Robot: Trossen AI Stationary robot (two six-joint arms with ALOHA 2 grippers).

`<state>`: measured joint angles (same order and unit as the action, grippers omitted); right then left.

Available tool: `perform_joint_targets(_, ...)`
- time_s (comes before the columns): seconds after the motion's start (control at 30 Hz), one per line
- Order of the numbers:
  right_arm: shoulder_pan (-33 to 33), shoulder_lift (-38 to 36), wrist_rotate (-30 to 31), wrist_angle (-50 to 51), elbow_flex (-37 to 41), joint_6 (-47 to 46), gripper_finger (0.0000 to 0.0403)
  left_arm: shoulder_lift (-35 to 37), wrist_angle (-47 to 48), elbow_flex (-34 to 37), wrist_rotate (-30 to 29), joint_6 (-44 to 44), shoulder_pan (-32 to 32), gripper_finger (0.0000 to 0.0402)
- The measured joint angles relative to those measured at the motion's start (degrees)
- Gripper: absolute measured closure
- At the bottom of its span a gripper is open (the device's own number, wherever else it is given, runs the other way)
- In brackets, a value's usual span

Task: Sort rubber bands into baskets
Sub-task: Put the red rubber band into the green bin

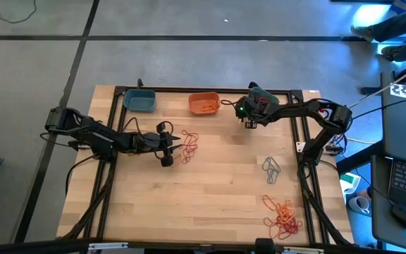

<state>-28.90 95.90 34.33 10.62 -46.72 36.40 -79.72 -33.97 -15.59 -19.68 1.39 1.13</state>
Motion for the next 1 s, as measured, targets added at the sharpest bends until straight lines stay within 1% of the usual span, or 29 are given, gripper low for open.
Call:
perform_joint_targets(0.07,0.1,0.0,0.0,0.2,0.0,-0.1,0.0395,0.0,0.0,0.0,0.0,0.0,0.0,0.0263)
perform_joint_targets(0.2,0.1,-0.9,-0.1,0.8,0.0,-2.0,0.0384,0.0,0.0,0.0,0.0,0.0,0.0,0.0263)
perform_joint_targets(0.33,0.1,-4.4,-0.2,4.2,0.0,-4.6,0.0397,0.0,0.0,0.0,0.0,0.0,0.0,0.0263)
perform_joint_targets(0.43,0.0,-7.9,-0.1,7.1,0.0,-6.5,0.0396,0.0,0.0,0.0,0.0,0.0,0.0,0.0263)
perform_joint_targets(0.57,-0.5,-11.6,3.6,8.1,0.0,-7.9,0.0397,0.0,0.0,0.0,0.0,0.0,0.0,0.0263)
perform_joint_targets(0.67,-2.7,-13.3,6.3,7.9,-0.1,-9.3,0.04,0.0,0.0,0.0,0.0,0.0,0.0,0.0263)
perform_joint_targets(0.73,-5.2,-13.4,6.4,8.3,-0.1,-11.7,0.0398,0.0,0.0,0.0,0.0,0.0,0.0,0.0263)
perform_joint_targets(0.83,-9.6,-13.3,3.7,9.7,0.0,-15.3,0.0393,0.0,0.0,0.0,0.0,0.0,0.0,0.0263)
perform_joint_targets(1.0,-14.7,-13.0,-5.7,9.6,0.0,-22.2,0.0391,0.0,0.0,0.0,0.0,0.3,0.0,0.0263)
